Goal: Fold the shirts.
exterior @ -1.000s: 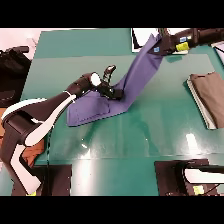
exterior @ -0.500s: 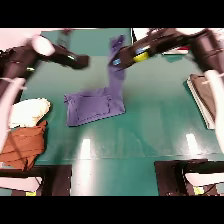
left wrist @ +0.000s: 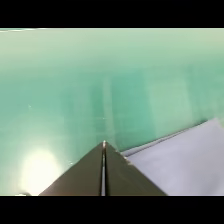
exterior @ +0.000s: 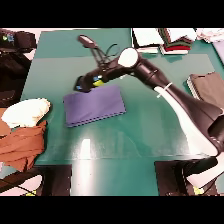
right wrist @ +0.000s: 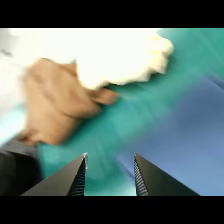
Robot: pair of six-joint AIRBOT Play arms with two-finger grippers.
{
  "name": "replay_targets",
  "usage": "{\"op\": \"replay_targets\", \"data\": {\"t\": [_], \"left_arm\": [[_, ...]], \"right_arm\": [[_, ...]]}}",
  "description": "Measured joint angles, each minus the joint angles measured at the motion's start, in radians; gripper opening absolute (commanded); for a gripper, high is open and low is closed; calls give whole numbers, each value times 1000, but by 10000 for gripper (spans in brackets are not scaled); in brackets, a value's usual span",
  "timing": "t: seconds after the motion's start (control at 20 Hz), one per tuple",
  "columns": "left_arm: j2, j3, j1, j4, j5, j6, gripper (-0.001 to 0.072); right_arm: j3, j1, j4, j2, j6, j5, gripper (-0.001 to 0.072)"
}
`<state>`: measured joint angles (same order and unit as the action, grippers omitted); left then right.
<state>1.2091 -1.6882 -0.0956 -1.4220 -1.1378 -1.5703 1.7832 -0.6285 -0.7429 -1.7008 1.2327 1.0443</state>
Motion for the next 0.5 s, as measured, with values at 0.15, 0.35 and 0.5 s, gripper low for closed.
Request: {"op": "replay_targets", "data": {"t": [0.15,0.35,0.5], "left_arm": [[-10,0,-45,-1,11,0,21],[-14,0,-105,-8,43,0,21],[-14,0,-139,-8,64,0,21]], "right_arm": [[-166,145,-80,73,41,15,598],[-381,359,-119,109,68,34,620],[-453,446,-69,58,76,43,602]]}}
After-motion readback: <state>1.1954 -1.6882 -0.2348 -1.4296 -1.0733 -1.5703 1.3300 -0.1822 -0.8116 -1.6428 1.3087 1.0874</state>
